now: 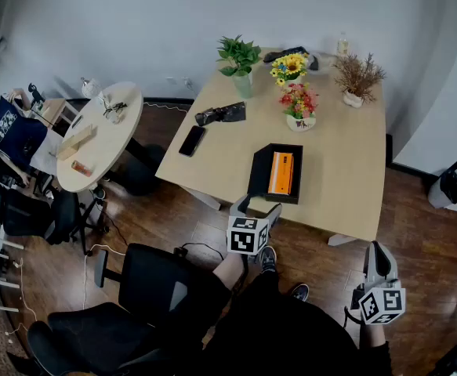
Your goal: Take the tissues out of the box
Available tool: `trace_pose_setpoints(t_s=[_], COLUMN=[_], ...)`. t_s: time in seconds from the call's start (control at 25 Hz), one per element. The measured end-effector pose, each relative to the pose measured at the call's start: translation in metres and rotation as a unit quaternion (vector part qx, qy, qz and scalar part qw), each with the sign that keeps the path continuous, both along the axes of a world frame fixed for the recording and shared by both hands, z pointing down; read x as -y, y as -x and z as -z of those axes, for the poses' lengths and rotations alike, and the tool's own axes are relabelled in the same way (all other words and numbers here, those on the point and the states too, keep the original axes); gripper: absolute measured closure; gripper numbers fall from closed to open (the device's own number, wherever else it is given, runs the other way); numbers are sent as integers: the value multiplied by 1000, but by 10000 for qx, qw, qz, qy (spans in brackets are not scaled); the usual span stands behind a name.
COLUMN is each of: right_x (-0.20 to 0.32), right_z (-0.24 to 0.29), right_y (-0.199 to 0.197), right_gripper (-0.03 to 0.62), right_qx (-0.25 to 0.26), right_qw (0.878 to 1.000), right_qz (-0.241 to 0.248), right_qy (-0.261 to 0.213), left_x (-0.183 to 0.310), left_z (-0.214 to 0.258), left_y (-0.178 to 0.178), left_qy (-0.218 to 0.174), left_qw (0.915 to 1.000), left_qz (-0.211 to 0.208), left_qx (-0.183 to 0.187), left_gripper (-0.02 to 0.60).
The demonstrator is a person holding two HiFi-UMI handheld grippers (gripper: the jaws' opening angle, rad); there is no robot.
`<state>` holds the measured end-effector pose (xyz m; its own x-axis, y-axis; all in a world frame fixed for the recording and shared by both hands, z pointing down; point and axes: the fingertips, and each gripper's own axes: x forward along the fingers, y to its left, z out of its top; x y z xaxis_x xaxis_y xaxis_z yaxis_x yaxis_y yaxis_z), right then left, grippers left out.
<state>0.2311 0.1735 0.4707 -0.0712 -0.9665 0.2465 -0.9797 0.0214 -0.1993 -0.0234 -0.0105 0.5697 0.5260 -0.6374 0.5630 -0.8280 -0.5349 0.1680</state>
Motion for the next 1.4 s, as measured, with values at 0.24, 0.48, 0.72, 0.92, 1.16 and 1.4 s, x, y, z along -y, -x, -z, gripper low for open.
trace_pose_setpoints(t_s=[0.24,0.48,0.72,0.92,1.16,1.4], right_x=[56,113,150,176,207,220], right_z=[-5,15,9,2,6,-4], right_y=[5,14,33,26,7,-24], right_gripper=[592,592,592,592,592,592], right_qx=[-118,-366,-535,-507,-352,-117], right_qw=[9998,9988,9978,9977,9986,9986], right_qz=[-151,-325,-284,-137,274,388], right_qy=[63,17,282,420,289,335], left_x=[59,91,110,107,106,112], left_z=[-40,-74,-100,-110,-118,-121], left_y=[-22,-54,-65,-73,-80,-70], left_qy=[412,518,231,-31,233,511], left_qw=[9981,9908,9755,9638,9460,9432], left_qz=[-356,-1107,-1703,-1844,-2081,-1970], left_qx=[275,579,1373,1926,2475,2626], left_gripper=[195,195,195,193,235,317])
